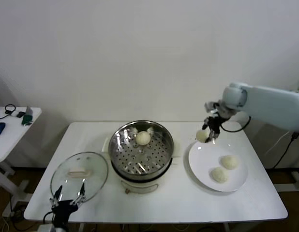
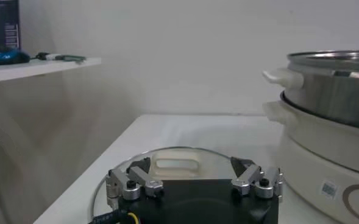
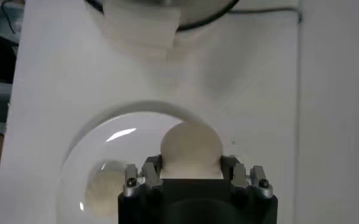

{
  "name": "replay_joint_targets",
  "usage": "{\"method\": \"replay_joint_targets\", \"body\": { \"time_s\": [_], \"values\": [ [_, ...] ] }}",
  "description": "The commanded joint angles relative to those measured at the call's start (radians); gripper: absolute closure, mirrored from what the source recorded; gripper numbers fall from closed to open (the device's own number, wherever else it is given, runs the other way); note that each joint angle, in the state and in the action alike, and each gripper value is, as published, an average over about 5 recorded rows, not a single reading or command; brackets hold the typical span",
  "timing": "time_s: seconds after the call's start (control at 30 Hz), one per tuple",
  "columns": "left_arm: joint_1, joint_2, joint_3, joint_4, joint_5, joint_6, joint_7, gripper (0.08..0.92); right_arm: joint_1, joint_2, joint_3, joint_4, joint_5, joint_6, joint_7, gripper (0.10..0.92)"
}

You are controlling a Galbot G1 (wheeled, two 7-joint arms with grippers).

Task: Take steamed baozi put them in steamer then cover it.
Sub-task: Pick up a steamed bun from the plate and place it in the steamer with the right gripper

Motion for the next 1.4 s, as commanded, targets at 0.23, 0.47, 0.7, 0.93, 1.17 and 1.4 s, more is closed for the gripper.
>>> {"method": "replay_joint_targets", "body": {
  "time_s": [0.23,0.47,0.7,0.93,1.17,1.4],
  "values": [
    [0.003,-0.007,0.002,-0.036,-0.004,0.005,0.004,0.177,0.173,0.31,0.069,0.278,0.328,-0.124,0.13,0.389],
    [0.002,-0.008,-0.003,-0.044,-0.005,0.003,0.005,0.177,0.014,0.485,0.082,0.184,0.296,-0.168,0.235,0.389],
    [0.007,-0.005,-0.005,-0.042,-0.006,-0.002,0.005,0.177,-0.1,0.584,0.065,0.039,0.215,-0.18,0.284,0.389],
    [0.007,0.005,-0.013,-0.038,-0.006,-0.006,0.004,0.177,-0.213,0.64,0.065,-0.07,0.167,-0.189,0.317,0.389],
    [0.006,0.004,-0.013,-0.032,-0.005,-0.008,0.004,0.177,-0.266,0.663,0.058,-0.124,0.123,-0.187,0.333,0.389],
    [0.007,0.003,-0.012,-0.028,-0.005,-0.011,0.004,0.177,-0.273,0.658,0.056,-0.14,0.108,-0.185,0.335,0.389]
  ]
}}
